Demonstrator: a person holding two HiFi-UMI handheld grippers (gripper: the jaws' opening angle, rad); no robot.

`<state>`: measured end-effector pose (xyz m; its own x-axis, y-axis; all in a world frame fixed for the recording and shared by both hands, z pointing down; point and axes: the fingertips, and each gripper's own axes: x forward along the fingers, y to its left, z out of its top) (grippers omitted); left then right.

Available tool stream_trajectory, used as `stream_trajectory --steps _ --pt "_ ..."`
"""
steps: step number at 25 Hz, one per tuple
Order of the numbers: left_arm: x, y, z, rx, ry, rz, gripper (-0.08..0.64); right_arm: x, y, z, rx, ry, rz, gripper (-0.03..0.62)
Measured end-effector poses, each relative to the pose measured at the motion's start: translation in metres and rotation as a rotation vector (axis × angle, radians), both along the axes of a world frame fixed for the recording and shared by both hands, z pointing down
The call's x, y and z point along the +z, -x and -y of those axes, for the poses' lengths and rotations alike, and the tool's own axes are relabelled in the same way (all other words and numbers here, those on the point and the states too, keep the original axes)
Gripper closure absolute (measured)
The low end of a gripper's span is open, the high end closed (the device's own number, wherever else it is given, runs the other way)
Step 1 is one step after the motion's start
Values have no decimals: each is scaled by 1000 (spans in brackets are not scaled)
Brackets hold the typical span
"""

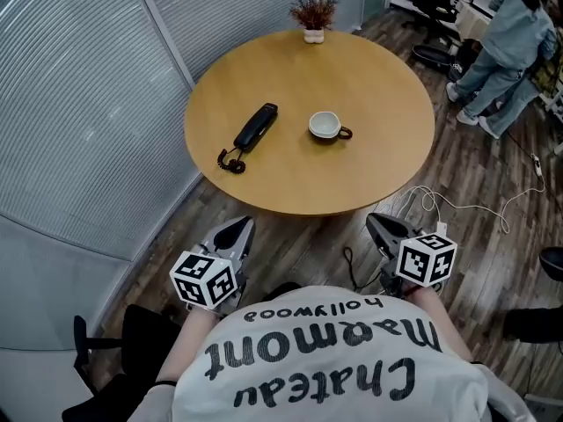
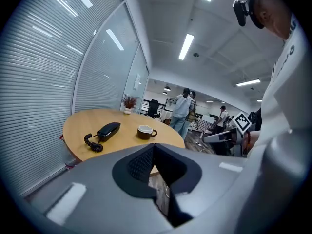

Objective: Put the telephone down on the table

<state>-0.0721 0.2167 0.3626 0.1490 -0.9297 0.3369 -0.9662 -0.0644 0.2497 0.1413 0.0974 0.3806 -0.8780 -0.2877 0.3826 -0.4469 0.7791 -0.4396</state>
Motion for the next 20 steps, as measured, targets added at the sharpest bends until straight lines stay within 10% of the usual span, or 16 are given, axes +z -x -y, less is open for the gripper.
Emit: stream_trajectory --steps 20 --pt "-3 10 3 9 1 -5 551 0 5 -2 2 16 -20 578"
